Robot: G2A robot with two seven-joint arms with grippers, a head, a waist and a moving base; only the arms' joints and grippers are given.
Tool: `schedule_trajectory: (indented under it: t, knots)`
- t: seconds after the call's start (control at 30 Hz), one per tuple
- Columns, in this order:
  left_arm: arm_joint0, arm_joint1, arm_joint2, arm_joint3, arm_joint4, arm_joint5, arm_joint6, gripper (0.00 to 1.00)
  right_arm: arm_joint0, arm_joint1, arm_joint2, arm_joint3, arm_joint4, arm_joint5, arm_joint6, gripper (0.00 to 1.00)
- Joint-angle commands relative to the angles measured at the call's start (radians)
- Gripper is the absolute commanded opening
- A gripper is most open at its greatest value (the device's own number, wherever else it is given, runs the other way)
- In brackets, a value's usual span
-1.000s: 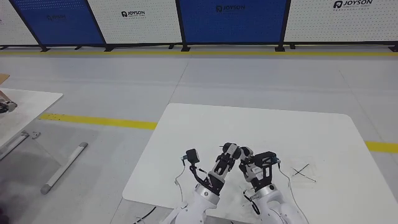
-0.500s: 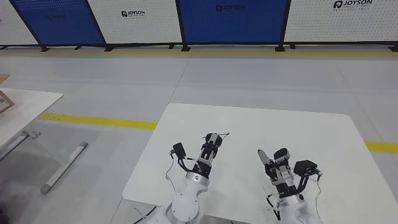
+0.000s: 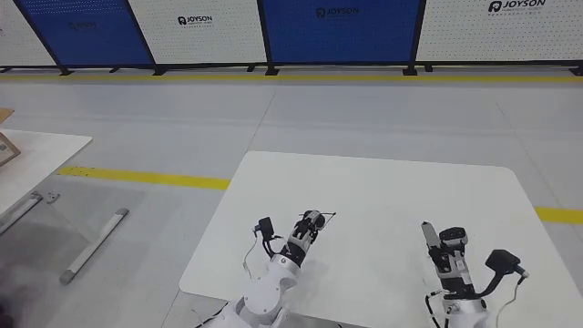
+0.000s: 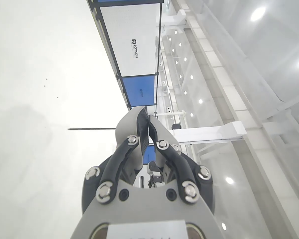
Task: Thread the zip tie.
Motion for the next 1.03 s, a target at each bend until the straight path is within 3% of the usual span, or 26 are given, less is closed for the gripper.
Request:
schedule_trajectory:
  t: [0.0,0.13,0.23,0.3,0.43,0.47,0.57,1.0]
  knots:
    - [0.000,0.000,0.000,0.000,0.000,0.000,-0.001,0.00,0.000,0.000,0.000,0.000,0.000,0.000,0.000,1.00]
    - [-0.002,0.000,-0.001,-0.001,-0.003,0.000,0.003,0.00,0.001,0.000,-0.001,0.001,0.011,0.002,0.007,1.00]
    - [-0.003,-0.002,-0.011,-0.006,-0.023,-0.005,0.031,0.00,0.003,0.000,0.026,-0.014,0.165,0.000,0.052,1.00]
    - [0.001,-0.001,-0.019,-0.006,-0.013,-0.012,0.055,0.00,-0.011,0.005,0.076,-0.045,0.292,0.000,0.091,1.00]
    - [0.002,-0.001,-0.023,0.006,0.042,-0.031,0.108,0.00,-0.028,0.014,0.155,-0.048,0.413,0.006,0.141,1.00]
    - [0.000,-0.002,-0.021,0.012,0.042,-0.031,0.111,0.00,-0.025,0.014,0.166,-0.040,0.433,0.030,0.151,1.00]
    - [-0.008,-0.003,-0.017,0.024,0.014,-0.026,0.080,0.00,-0.023,0.014,0.168,-0.038,0.443,0.040,0.156,1.00]
    - [-0.008,-0.003,-0.017,0.024,0.014,-0.026,0.080,0.00,-0.023,0.014,0.168,-0.038,0.443,0.040,0.156,1.00]
